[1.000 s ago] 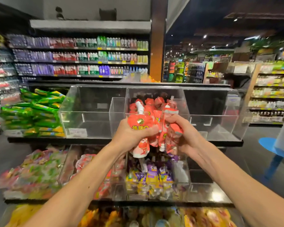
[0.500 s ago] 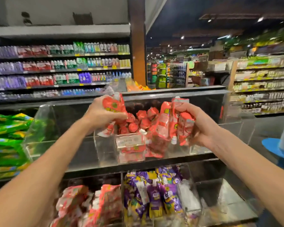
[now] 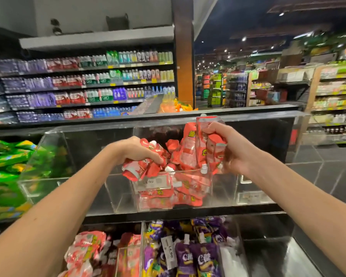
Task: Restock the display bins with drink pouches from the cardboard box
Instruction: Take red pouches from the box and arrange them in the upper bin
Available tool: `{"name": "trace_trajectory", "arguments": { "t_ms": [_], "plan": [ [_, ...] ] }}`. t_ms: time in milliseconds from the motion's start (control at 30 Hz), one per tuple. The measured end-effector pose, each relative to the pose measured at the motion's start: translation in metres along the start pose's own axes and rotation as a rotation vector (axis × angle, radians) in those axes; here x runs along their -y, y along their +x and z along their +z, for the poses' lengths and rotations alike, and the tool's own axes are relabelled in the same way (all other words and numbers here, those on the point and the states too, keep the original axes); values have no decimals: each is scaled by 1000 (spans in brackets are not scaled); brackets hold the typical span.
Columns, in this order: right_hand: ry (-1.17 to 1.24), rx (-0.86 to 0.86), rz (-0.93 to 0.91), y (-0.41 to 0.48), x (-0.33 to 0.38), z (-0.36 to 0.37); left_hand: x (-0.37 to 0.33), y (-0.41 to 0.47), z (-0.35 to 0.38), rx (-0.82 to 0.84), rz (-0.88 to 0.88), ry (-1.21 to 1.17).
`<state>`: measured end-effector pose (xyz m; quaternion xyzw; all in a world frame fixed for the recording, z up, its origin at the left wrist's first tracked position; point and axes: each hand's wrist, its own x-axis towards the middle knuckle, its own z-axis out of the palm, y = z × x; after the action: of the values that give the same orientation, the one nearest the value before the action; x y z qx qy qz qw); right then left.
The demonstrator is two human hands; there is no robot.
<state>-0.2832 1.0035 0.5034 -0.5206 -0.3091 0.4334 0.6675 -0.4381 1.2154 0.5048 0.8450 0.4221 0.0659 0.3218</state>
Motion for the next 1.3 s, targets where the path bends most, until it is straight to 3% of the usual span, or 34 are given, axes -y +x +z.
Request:
{"name": "trace_trajectory", "arguments": {
  "t_ms": [133, 233, 367, 467, 567, 700, 867, 1067, 1200, 1300],
  "plan": [
    [21, 48, 18, 11, 0, -4, -8, 2, 6, -118, -103, -146],
    [40, 66, 5, 13, 0, -1, -11, -4, 10, -40, -149, -280],
    [2, 90, 0, 15, 1, 2, -12, -10, 3, -5, -151, -98],
    [-23, 88, -2, 16, 3, 4, -13, -12, -4, -54, -68, 209],
    [-38, 86, -5, 14, 6, 4, -11, -4, 0, -132, 146, 361],
    [-73, 30, -1, 15, 4, 0, -2, 7, 5, -20, 235, 278],
    [-85, -39, 26, 14, 1, -1, 10, 16, 23, -84, 250, 131],
    [-124, -102, 18, 10, -1, 2, -13, 13, 46, -260, 311, 667],
    [-107, -142, -59, 0, 10, -7, -34, 10, 38, -429, 468, 440],
    [-77, -157, -99, -11, 27, -14, -52, 8, 51, -359, 531, 453]
  ]
}}
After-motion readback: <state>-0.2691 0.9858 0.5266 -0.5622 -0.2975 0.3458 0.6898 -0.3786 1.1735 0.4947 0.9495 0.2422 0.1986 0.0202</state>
